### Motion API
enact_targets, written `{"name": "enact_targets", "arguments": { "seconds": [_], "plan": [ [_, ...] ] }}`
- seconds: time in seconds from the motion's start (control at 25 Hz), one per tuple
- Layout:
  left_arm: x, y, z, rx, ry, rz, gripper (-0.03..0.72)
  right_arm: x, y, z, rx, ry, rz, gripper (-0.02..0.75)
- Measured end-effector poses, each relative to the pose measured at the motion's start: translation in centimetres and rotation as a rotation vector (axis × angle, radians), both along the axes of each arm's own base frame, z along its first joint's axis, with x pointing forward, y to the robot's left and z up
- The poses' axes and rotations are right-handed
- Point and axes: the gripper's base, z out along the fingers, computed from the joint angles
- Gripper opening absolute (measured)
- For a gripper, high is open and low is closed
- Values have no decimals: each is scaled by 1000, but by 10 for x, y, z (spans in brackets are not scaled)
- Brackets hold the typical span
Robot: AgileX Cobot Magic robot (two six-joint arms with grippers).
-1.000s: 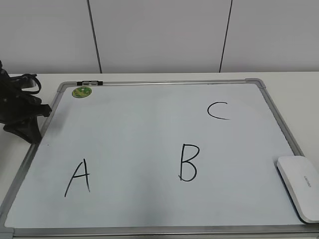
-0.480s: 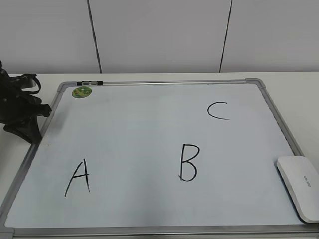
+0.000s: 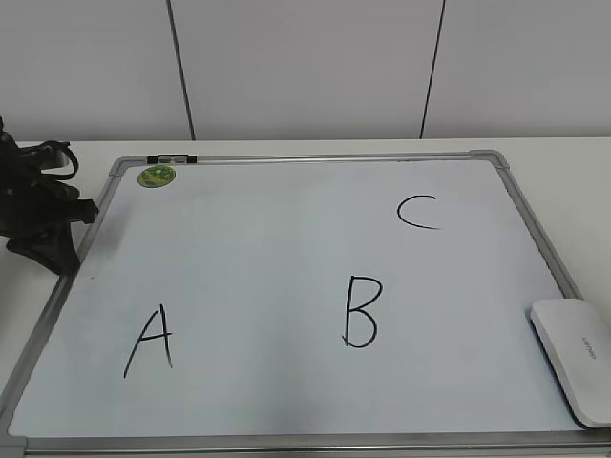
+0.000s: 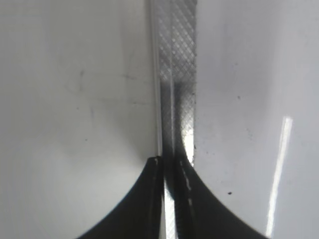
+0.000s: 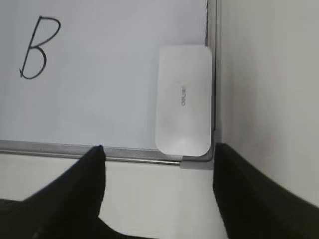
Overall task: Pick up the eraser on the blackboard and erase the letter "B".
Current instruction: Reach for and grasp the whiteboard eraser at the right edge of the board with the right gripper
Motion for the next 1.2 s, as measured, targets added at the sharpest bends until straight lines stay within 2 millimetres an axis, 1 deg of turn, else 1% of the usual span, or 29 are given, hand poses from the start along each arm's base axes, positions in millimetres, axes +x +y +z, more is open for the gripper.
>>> {"name": "enact_targets", "arguments": {
  "seconds": [0.12, 0.2, 0.28, 0.4, 0.56, 0.8, 1.0, 1.2],
  "plan": [
    [0, 0, 0, 0, 0, 0, 13, 16, 1, -14, 1, 97, 20, 530],
    [0, 0, 0, 0, 0, 0, 13, 27, 1, -24, -1, 159, 31, 571],
    [0, 0, 0, 0, 1, 0, 13, 37, 1, -29, -10, 174, 45, 619],
    [0, 0, 0, 0, 1, 0, 13, 52, 0, -37, -24, 187, 55, 645],
    [0, 0, 0, 0, 1, 0, 13, 71, -1, -50, -33, 223, 52, 650],
    [0, 0, 0, 0, 1, 0, 13, 93, -2, -72, -37, 306, 52, 651],
    [0, 0, 0, -2, 2, 1, 13, 104, -2, -86, -40, 343, 50, 647],
    [0, 0, 0, -2, 2, 1, 13, 112, -3, -95, -45, 342, 44, 641]
  ]
}}
